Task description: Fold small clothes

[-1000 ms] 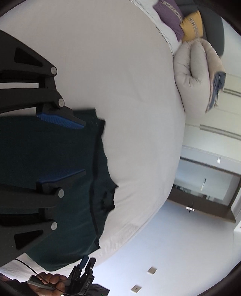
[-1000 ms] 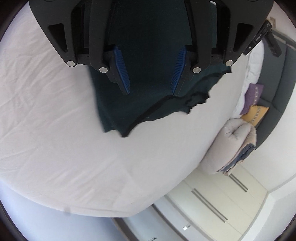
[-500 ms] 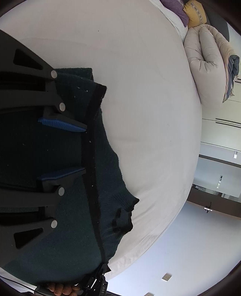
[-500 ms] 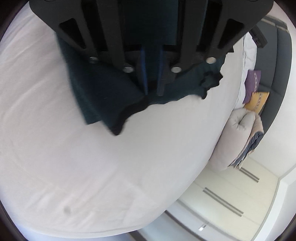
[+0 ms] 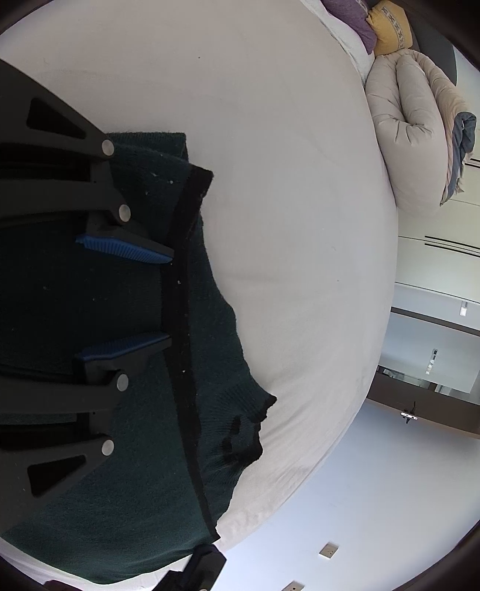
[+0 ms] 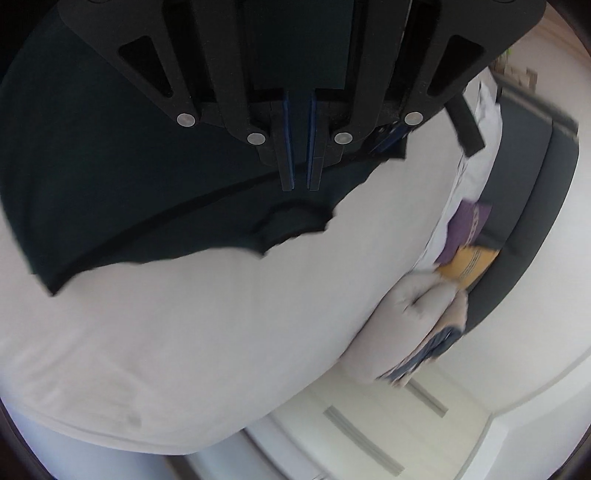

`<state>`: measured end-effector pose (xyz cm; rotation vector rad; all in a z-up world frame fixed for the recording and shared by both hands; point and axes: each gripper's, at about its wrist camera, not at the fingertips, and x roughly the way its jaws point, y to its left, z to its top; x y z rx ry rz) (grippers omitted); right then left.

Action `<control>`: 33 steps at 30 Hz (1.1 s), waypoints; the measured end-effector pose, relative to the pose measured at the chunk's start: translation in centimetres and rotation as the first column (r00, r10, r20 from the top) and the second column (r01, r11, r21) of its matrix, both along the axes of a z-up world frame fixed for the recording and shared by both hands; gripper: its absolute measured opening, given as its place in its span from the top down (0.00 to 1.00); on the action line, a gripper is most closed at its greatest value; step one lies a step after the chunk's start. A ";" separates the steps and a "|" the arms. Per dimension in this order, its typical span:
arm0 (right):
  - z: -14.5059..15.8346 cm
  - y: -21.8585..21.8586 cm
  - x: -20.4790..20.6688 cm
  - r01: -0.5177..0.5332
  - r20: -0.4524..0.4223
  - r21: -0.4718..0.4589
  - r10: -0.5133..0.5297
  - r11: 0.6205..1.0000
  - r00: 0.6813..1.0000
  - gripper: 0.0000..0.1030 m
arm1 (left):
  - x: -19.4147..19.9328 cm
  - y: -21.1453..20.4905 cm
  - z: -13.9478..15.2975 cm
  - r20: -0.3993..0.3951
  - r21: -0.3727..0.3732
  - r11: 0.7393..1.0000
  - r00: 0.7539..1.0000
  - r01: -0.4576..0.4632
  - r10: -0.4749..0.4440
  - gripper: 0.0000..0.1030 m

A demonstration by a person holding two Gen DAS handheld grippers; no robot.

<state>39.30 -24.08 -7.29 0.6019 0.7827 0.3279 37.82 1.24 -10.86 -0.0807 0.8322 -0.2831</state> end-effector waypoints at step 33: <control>-4.6 -21.6 -10.3 0.521 -0.102 0.144 -0.511 0.841 0.854 0.81 | -2.3 3.2 1.9 -0.074 -0.138 0.989 0.996 -0.050 0.040 0.53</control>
